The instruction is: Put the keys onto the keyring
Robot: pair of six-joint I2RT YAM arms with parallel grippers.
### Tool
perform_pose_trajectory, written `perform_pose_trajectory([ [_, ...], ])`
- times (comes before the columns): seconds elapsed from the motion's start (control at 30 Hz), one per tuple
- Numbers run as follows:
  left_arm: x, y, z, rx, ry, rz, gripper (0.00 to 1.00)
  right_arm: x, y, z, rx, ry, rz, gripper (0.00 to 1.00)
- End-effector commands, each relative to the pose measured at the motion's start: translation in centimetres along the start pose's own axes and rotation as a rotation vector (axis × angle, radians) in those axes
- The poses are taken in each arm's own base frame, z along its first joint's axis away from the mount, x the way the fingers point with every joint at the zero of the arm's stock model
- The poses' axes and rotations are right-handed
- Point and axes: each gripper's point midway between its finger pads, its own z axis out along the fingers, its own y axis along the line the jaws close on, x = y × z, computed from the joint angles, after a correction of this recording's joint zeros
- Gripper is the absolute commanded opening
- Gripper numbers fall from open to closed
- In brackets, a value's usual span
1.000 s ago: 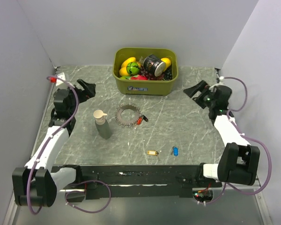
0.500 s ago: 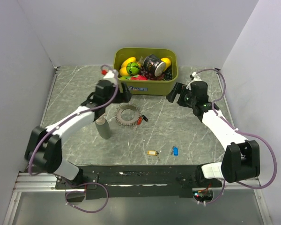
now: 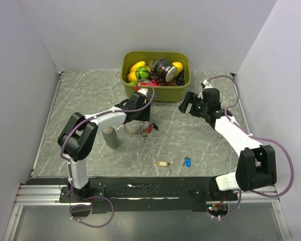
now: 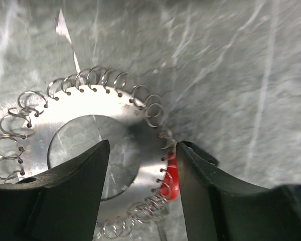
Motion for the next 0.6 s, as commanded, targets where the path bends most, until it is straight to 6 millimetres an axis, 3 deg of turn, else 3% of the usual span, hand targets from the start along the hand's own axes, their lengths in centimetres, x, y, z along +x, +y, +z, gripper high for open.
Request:
perform_pose_trajectory([
  [0.0,1.3,0.4,1.2,-0.014,0.035,-0.009,0.62,-0.1,0.2,0.3,-0.001,-0.001,-0.018,1.00],
  [0.17,4.4,-1.1,3.0,0.091,0.130,-0.022,0.67,0.8,0.0,0.7,0.005,0.035,-0.014,1.00],
  [0.33,7.8,-2.9,2.5,0.230,0.225,-0.057,0.68,1.0,0.6,0.3,-0.013,0.066,0.012,1.00],
  [0.43,9.4,-4.2,0.8,0.303,0.296,-0.097,0.69,1.3,1.6,-0.2,-0.043,0.120,0.037,1.00],
  [0.47,9.1,-4.9,-0.2,0.331,0.303,-0.104,0.69,2.1,1.5,-0.7,-0.025,0.166,0.048,1.00],
  [0.53,9.9,-6.0,-1.7,0.348,0.339,-0.103,0.70,1.6,1.9,-1.3,-0.024,0.173,0.044,1.00],
  [0.57,9.2,-6.8,-2.7,0.371,0.322,-0.091,0.70,1.7,1.7,-1.8,-0.010,0.186,0.043,1.00],
])
